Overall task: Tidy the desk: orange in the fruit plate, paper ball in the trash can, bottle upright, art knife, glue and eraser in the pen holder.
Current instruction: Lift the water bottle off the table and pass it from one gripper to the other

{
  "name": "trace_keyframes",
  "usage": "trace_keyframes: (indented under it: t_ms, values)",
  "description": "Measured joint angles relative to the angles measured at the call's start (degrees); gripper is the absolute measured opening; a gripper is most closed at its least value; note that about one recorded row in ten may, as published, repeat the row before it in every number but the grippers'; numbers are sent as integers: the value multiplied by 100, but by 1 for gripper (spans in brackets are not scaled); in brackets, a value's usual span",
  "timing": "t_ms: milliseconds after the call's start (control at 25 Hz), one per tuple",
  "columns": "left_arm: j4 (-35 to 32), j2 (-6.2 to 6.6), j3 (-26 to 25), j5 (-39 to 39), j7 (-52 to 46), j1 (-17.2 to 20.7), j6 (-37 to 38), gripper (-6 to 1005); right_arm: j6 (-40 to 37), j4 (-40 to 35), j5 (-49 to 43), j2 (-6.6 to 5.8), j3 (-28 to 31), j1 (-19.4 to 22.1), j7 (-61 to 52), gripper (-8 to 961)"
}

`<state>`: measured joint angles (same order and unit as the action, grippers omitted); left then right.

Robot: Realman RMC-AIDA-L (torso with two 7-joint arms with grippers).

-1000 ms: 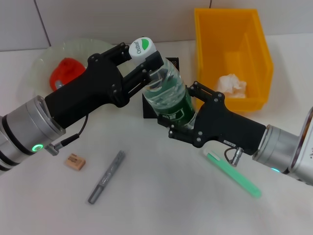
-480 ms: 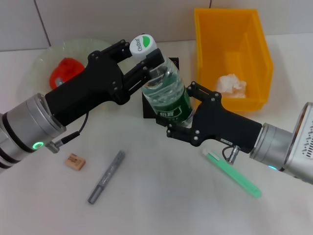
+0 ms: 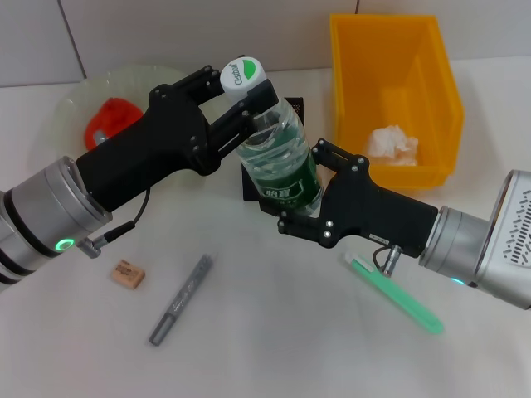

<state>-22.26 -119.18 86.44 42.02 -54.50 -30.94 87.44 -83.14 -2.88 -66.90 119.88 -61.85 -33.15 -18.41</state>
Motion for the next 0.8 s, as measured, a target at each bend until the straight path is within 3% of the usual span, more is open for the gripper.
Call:
trace_keyframes:
  t_ms: [800]
  values:
    - [2, 0, -31, -7, 17, 1, -18, 435, 67, -4, 1, 1, 20, -66, -50, 767]
